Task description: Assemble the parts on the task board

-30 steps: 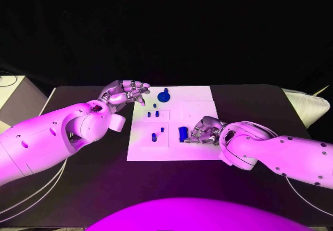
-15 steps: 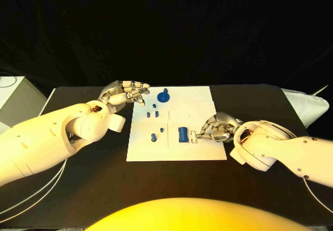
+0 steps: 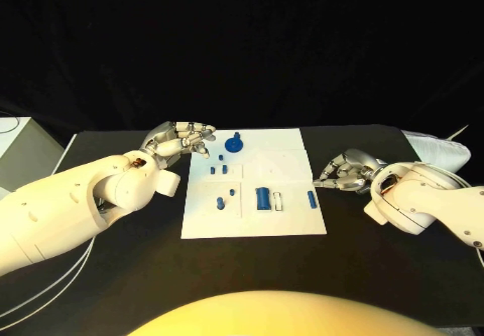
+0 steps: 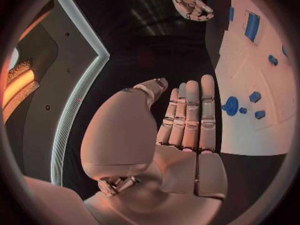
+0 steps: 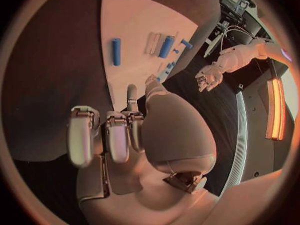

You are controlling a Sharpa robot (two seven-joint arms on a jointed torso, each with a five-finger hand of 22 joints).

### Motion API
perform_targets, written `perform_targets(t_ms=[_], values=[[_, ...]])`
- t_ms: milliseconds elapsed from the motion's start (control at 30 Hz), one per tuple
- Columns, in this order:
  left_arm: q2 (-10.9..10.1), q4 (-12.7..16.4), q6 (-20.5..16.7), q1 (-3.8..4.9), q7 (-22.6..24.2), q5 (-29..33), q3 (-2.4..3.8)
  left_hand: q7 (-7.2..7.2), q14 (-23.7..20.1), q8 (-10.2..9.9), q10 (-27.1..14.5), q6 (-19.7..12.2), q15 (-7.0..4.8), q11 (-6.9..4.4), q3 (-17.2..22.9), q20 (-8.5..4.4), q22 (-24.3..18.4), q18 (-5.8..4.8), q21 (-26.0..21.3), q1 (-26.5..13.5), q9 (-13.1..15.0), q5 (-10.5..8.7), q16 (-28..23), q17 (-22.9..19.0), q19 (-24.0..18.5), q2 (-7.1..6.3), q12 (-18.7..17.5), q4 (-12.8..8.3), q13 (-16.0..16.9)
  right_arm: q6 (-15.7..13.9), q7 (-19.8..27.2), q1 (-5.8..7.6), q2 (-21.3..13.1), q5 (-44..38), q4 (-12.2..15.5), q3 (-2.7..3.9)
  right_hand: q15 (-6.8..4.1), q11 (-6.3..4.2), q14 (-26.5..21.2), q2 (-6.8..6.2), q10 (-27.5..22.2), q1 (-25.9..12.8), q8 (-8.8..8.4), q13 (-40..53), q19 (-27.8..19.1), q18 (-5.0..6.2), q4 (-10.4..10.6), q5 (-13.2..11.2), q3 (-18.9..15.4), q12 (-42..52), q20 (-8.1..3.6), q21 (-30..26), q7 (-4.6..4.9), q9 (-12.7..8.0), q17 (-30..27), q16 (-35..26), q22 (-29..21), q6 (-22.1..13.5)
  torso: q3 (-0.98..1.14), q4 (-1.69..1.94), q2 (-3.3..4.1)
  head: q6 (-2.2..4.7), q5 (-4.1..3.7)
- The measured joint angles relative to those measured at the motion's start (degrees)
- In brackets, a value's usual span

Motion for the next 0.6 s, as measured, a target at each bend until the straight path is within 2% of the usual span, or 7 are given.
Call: perform_targets(t_ms=[100, 167, 267, 600], values=[[0.02, 0.00, 0.03, -0.01, 0.05, 0.02, 0.00, 0.12, 0.00, 0.28, -0.42, -0.12, 0.00, 0.00, -0.78, -0.01, -0.41, 0.00, -0.54, -0.17, -0.06, -0.28, 0.00, 0.05, 0.41, -0.17, 0.10, 0.78, 0.00, 1.03, -0.99, -0.29, 0.06, -1.60, -0.58, -0.09, 0.00, 0.00, 0.00, -0.28, 0.00, -0.28, 0.00, 0.00, 0.00, 0.00, 0.00, 0.00, 0.00, -0.06, 0.00, 0.00, -0.03, 0.00, 0.00, 0.00, 0.00, 0.44, -0.03, 0.00, -0.03, 0.05, -0.27], [0.03, 0.00, 0.06, -0.02, 0.07, 0.03, 0.00, 0.20, 0.00, 0.28, -0.42, -0.20, 0.00, 0.00, -0.93, -0.01, -0.47, 0.00, -0.54, -0.17, -0.06, -0.28, 0.00, 0.05, 0.41, -0.17, 0.10, 0.93, 0.00, 1.55, -1.76, -0.64, 0.19, -2.71, -0.77, -0.17, 0.00, 0.00, 0.00, -0.56, 0.00, -0.57, 0.00, 0.00, 0.00, 0.00, 0.00, -0.27, 0.00, -0.22, 0.00, 0.00, -0.40, 0.00, 0.00, 0.00, 0.00, 0.81, -0.04, 0.01, -0.02, 0.09, -0.39], [0.05, 0.00, 0.11, -0.02, 0.10, 0.04, 0.00, 0.20, 0.00, 0.28, -0.42, -0.20, 0.00, 0.00, -1.26, -0.01, -0.67, 0.00, -0.79, -0.17, -0.05, -0.50, 0.00, 0.12, 0.41, -0.17, 0.10, 1.26, 0.07, 2.19, -3.17, -1.26, 0.62, -4.43, -1.01, -0.28, 0.00, 0.00, 0.00, -0.73, 0.00, -0.73, 0.00, 0.00, 0.00, 0.00, -0.16, -0.27, 0.16, -0.22, 0.00, 0.00, -0.30, 0.00, 0.00, 0.00, 0.00, 1.11, -0.04, 0.07, 0.04, 0.12, -0.55], [0.05, 0.00, 0.28, -0.06, 0.13, 0.07, 0.00, 0.20, 0.00, 0.28, -0.41, -0.20, 0.00, 0.00, -1.56, 0.20, -0.87, -0.01, -0.93, -0.40, -0.05, -0.49, 0.00, 0.17, 0.61, 0.06, 0.10, 1.56, 0.07, 2.45, -6.75, -2.98, 2.79, -7.27, -1.79, -0.45, 0.00, 0.00, 0.00, -1.03, 0.00, -1.03, 0.00, -0.01, 0.00, 0.00, -0.16, -0.26, 0.16, -0.50, 0.00, 0.00, -0.46, 0.00, 0.00, 0.00, 0.04, 1.28, -0.24, 0.40, 0.35, 0.29, -0.88]])
